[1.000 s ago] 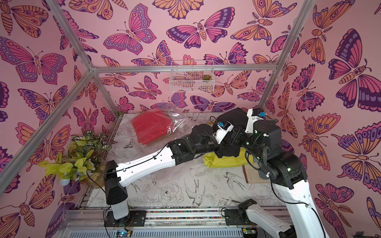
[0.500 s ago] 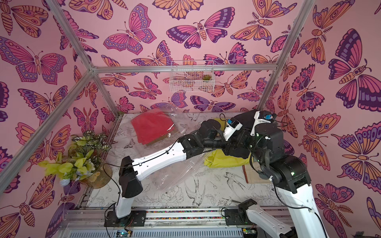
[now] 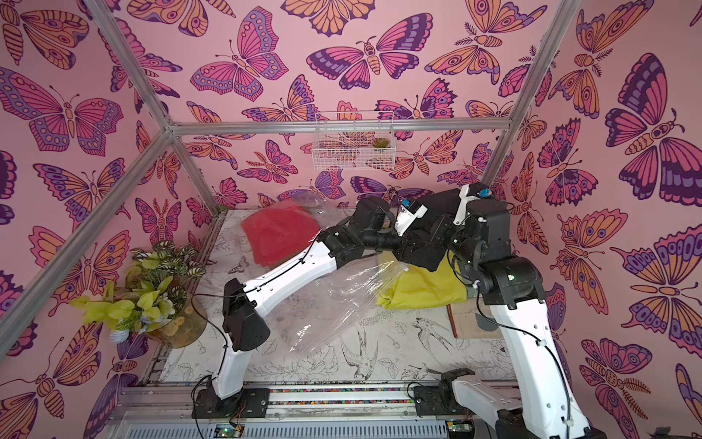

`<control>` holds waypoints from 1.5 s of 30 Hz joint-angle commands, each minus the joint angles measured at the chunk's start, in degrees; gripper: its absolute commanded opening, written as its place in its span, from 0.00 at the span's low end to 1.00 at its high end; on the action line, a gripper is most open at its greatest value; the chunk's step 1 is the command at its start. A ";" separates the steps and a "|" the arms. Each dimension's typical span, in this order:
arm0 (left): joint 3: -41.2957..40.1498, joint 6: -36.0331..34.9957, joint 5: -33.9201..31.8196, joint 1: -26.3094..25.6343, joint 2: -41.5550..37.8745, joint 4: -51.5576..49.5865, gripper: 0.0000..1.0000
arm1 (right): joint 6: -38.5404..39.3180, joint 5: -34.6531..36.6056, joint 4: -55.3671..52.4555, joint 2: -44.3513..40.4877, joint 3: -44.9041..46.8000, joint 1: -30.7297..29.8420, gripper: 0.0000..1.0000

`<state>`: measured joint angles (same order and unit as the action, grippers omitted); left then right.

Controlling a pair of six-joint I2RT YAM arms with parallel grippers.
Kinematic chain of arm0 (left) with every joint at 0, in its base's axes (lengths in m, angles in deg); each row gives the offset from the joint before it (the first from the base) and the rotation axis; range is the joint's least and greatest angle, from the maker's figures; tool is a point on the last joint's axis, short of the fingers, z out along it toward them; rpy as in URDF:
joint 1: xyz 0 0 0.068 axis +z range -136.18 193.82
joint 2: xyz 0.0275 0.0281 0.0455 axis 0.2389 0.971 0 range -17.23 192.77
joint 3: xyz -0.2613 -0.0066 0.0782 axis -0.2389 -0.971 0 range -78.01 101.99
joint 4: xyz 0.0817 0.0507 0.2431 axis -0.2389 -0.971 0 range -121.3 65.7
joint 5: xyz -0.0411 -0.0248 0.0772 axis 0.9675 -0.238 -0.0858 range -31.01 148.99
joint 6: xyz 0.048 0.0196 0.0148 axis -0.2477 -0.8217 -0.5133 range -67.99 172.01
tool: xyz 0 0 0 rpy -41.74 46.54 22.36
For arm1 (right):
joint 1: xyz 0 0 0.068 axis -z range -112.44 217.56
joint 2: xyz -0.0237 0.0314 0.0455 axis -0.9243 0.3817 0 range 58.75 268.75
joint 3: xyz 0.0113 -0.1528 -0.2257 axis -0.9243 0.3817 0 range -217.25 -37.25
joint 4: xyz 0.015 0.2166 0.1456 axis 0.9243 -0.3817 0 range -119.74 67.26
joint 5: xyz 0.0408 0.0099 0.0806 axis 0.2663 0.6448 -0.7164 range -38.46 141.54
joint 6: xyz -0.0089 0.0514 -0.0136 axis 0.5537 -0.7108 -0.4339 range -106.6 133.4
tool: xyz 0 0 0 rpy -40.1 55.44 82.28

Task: Take the trousers out of the vacuum bag
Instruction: Place the trousers at the center of the board.

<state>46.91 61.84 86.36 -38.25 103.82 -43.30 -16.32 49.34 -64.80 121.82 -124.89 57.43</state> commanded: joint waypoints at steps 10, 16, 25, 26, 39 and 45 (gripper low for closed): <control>19.34 -12.02 -9.62 10.78 10.35 -13.45 0.00 | -7.29 -20.62 22.52 6.06 4.52 11.09 0.00; 23.58 -14.43 -11.75 14.40 13.36 -14.39 0.00 | -7.57 -20.28 27.44 10.65 3.66 11.27 0.00; 24.18 -19.14 -15.86 16.50 13.52 -15.46 0.00 | -6.85 -18.41 32.46 14.96 3.66 12.70 0.00; 23.99 -19.58 -16.24 16.50 13.44 -15.69 0.00 | -7.00 -18.34 32.86 15.32 3.91 12.91 0.00; 17.11 -23.71 -22.22 14.41 10.09 -14.65 0.00 | -22.00 -17.73 38.05 17.06 9.30 15.76 0.00; 16.93 -28.54 -29.90 9.47 10.41 -10.42 0.00 | -31.50 -18.57 37.17 18.50 10.25 15.76 0.00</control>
<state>64.55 36.20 69.10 -30.49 117.44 -55.58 -41.69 25.80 -32.12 141.43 -113.80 69.60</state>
